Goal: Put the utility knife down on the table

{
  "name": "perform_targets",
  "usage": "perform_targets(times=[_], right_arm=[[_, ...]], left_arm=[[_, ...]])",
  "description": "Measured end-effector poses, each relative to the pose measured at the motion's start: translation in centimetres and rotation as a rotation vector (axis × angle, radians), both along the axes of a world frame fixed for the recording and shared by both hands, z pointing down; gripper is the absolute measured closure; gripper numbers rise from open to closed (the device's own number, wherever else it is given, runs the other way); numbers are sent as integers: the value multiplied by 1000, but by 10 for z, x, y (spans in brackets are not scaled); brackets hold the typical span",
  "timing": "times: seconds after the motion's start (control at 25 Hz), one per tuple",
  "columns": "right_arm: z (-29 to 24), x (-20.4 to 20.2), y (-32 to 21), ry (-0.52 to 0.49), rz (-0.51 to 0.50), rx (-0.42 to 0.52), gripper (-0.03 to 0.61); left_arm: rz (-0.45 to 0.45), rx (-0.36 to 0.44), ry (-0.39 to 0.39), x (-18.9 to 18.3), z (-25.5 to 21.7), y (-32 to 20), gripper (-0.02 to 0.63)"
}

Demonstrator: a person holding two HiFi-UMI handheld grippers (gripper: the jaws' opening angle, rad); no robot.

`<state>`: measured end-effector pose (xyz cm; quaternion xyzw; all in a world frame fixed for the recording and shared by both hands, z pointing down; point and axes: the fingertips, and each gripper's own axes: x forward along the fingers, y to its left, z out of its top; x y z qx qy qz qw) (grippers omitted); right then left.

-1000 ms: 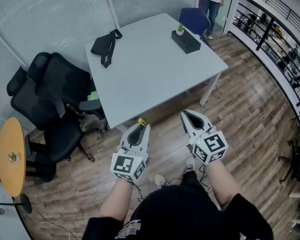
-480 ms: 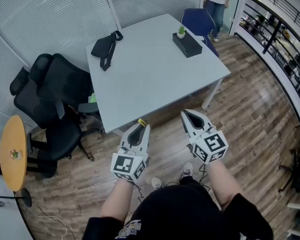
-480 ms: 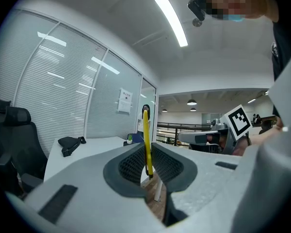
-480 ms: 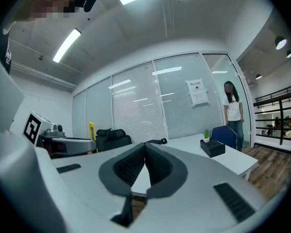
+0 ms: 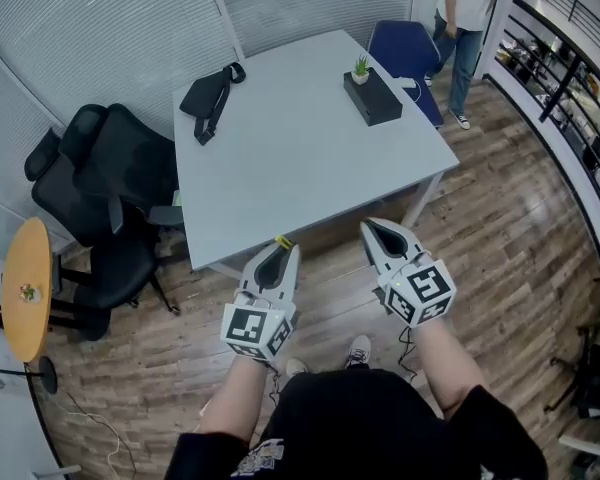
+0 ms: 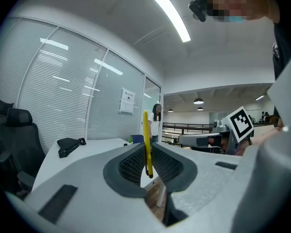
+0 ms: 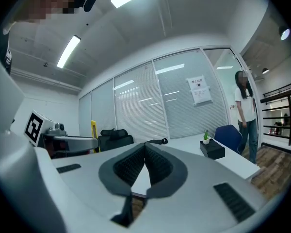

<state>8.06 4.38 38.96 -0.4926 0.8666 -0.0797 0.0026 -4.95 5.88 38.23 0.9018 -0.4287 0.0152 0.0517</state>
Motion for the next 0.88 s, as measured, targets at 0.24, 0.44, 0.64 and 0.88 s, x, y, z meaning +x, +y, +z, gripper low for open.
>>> perform_targets(times=[0.24,0.44,0.64,0.88], right_arm=[[-2,27,-11,2,-28,3,574],[-5,35,-25,-5,-26,5,574],[-4,33,-45,-2,-20,6,574],[0,17,-82,5,-1,-12,574]], left_arm=[[-21,8,1,28,-6,-8,572],[-24,12,0,35,-8,-21,572],[-14,14,1,32,-6,-42,572],[3,0,8,17,-2,-83,572]])
